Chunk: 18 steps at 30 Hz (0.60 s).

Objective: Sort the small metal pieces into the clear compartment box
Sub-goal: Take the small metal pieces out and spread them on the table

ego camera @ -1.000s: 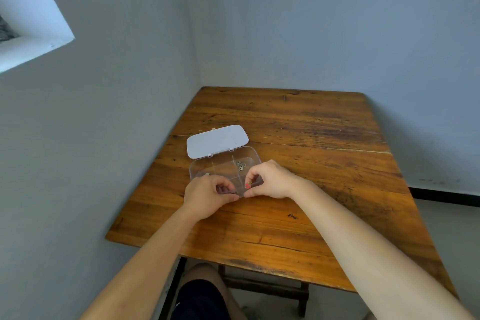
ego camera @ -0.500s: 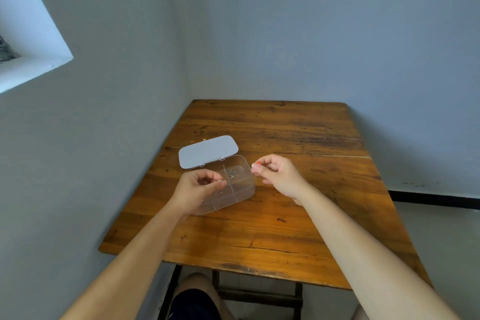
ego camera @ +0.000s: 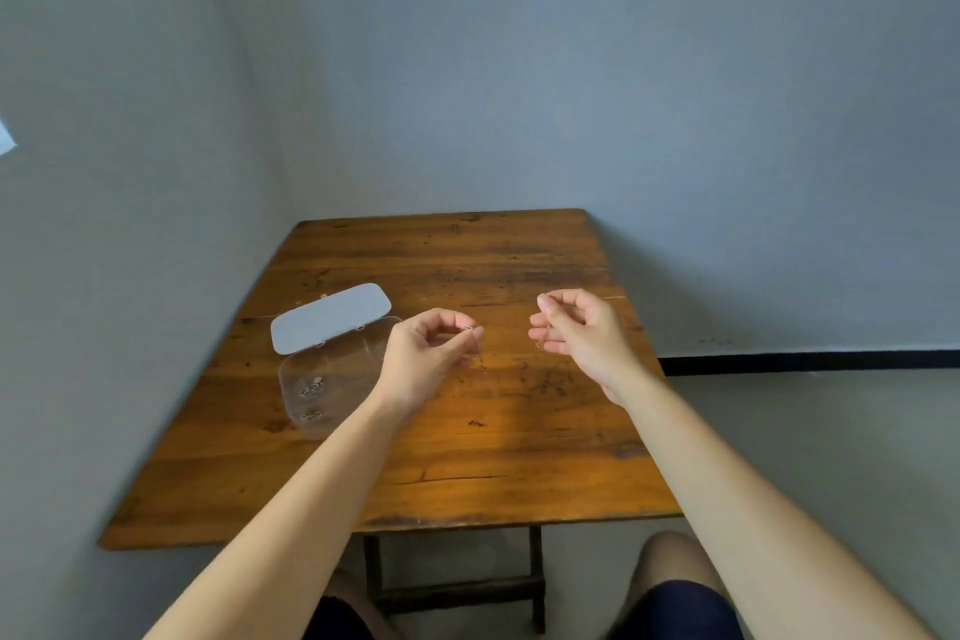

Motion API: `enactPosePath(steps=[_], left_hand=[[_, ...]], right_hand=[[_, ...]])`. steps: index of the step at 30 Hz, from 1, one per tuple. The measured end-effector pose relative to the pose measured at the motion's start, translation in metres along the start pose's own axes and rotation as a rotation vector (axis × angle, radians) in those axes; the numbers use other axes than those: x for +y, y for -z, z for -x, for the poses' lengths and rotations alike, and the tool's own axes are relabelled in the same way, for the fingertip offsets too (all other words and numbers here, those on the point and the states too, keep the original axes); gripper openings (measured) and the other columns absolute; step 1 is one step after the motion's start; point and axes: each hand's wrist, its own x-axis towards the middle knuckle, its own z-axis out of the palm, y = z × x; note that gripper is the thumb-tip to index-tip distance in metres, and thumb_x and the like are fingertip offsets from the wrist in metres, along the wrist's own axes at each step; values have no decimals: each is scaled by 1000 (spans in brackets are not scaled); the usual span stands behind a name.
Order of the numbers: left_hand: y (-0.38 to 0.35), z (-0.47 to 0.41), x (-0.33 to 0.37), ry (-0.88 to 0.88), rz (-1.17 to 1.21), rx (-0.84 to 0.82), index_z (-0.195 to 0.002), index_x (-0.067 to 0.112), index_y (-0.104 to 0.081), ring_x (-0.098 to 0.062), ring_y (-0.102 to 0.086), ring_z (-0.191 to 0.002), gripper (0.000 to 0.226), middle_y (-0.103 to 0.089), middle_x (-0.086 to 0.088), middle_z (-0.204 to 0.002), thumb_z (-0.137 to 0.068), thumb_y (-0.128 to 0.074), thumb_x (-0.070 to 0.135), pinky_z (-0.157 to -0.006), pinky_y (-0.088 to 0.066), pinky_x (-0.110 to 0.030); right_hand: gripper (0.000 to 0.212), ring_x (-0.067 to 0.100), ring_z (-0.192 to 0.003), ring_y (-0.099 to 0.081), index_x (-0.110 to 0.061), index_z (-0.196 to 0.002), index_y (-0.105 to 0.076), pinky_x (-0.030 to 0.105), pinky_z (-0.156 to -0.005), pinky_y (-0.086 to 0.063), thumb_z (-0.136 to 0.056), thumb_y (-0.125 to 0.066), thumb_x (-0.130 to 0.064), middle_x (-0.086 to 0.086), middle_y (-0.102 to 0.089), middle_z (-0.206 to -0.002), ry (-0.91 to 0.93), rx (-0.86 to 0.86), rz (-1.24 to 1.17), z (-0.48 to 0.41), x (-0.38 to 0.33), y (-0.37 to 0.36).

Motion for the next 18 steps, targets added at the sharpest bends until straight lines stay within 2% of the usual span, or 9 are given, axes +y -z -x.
enactPosePath(steps=[3, 6, 8, 10, 13, 18], left_hand=[[-27, 9, -9, 28, 6, -49, -89, 5, -72, -18, -69, -72, 9, -73, -13, -80, -88, -73, 13, -70, -61, -34], [-48, 22, -28, 98, -44, -77, -89, 8, -72, -12, -67, -67, 8, -73, -8, -79, -87, -74, 15, -62, -57, -25], [-56, 30, -45, 158, -105, -99, -91, 15, -72, -12, -68, -76, 7, -73, -2, -86, -85, -75, 18, -66, -56, -22], [-58, 37, -61, 189, -223, -131, -95, 24, -70, -10, -67, -89, 12, -71, 6, -95, -85, -77, 22, -76, -55, -23], [-52, 39, -69, 188, -266, -136, -102, 27, -69, -9, -67, -94, 21, -71, 8, -98, -84, -77, 23, -78, -55, -21], [-41, 35, -61, 155, -327, -150, -114, 25, -67, -8, -65, -95, 31, -66, 11, -109, -84, -77, 27, -73, -52, -17]], right_hand=[[25, 11, -86, -74, -16, -113, -64, 29, -78, -61, -96, -63, -34, 2, -75, -98, -24, 34, 61, 18, 16, 20], [27, 8, -85, -73, -17, -114, -67, 30, -79, -61, -96, -62, -36, -3, -75, -96, -56, 48, 166, 33, 40, 36], [29, 7, -92, -70, -20, -115, -68, 31, -85, -59, -95, -62, -39, -7, -73, -101, -81, 41, 276, 40, 60, 44], [28, 7, -104, -64, -22, -117, -68, 24, -89, -51, -94, -64, -37, -10, -70, -110, -105, 20, 388, 46, 75, 49], [29, 7, -106, -61, -20, -121, -68, 15, -84, -44, -94, -66, -30, -6, -70, -116, -108, 10, 452, 50, 86, 52], [29, 9, -113, -58, -23, -123, -65, 24, -95, -44, -95, -64, -29, -6, -66, -124, -80, 8, 517, 44, 79, 44]])
